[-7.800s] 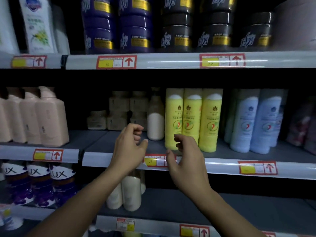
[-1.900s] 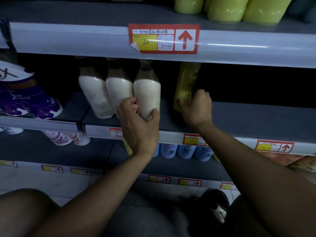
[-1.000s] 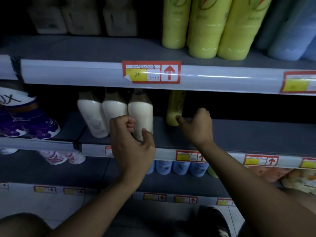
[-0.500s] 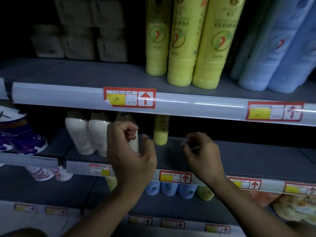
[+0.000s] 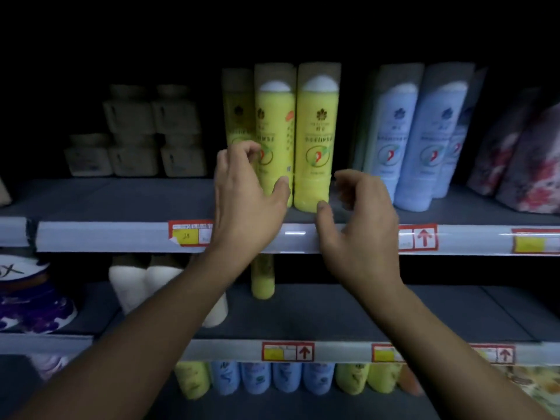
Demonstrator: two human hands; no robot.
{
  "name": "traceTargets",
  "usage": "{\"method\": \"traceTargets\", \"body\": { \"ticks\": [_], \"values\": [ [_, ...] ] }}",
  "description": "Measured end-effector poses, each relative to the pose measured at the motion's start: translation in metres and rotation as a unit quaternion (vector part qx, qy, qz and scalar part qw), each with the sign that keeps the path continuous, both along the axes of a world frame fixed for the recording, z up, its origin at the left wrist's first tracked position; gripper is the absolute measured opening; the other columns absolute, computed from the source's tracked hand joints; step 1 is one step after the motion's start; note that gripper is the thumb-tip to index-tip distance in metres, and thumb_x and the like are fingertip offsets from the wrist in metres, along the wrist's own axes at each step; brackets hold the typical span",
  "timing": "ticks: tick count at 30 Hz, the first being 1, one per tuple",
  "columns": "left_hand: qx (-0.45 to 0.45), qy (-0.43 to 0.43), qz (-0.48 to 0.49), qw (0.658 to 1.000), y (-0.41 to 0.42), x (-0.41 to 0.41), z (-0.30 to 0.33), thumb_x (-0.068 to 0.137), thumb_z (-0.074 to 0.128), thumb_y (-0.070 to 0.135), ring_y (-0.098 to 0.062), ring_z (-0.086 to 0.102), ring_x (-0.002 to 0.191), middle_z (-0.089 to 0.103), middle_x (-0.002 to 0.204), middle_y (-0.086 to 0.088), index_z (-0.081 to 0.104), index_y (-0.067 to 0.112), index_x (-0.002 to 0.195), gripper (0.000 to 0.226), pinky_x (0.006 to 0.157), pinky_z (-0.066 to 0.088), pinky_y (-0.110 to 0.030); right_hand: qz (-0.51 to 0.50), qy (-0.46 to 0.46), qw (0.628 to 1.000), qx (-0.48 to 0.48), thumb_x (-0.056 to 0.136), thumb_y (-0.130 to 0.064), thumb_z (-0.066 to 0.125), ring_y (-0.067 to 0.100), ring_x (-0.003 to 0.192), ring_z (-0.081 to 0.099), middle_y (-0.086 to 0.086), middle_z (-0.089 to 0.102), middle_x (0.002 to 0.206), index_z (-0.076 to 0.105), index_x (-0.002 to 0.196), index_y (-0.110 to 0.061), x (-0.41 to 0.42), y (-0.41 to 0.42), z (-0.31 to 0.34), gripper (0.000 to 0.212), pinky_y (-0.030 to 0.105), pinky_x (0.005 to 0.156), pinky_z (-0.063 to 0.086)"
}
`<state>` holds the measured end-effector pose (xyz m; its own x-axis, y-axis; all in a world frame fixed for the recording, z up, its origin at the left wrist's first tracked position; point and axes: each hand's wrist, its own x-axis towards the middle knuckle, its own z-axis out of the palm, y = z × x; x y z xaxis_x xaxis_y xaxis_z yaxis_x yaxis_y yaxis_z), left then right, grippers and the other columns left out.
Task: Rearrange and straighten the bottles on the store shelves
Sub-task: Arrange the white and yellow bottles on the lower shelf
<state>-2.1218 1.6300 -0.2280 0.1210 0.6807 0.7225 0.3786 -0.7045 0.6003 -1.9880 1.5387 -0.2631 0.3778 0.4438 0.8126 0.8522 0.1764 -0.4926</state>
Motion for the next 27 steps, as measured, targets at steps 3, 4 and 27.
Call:
{"method": "traceTargets", "body": {
  "ticks": [3,4,27],
  "values": [
    [-0.036,0.016,0.001,0.999,0.022,0.007,0.008,0.086,0.081,0.038,-0.018,0.053,0.122,0.049,0.131,0.002,0.046,0.018,0.138,0.065,0.101,0.043,-0.029,-0.02,0.045,0.995,-0.086,0.091,-0.037,0.073,0.022,0.128,0.053,0.006,0.057,0.137,0.047,0.146,-0.011,0.01,0.021,0.024,0.067,0.037,0.106,0.045],
    [-0.04,0.015,0.003,0.999,0.029,0.008,0.01,0.084,0.083,0.039,-0.02,0.055,0.121,0.051,0.13,0.001,0.047,0.018,0.137,0.068,0.101,0.044,-0.03,-0.026,0.051,0.993,-0.106,0.09,-0.041,0.074,0.024,0.132,0.052,0.008,0.055,0.141,0.043,0.15,-0.01,0.012,0.028,0.03,0.074,0.038,0.108,0.044],
    [-0.12,-0.097,-0.069,0.986,0.045,0.006,0.005,0.066,0.098,0.031,0.002,0.072,0.084,0.067,0.093,0.022,0.055,0.036,0.113,0.064,0.08,0.064,-0.033,0.001,0.133,0.989,-0.069,0.071,-0.061,0.07,0.015,0.109,0.068,-0.009,0.069,0.117,0.054,0.126,-0.03,0.004,0.055,0.033,0.065,0.045,0.092,0.058]
  ]
}}
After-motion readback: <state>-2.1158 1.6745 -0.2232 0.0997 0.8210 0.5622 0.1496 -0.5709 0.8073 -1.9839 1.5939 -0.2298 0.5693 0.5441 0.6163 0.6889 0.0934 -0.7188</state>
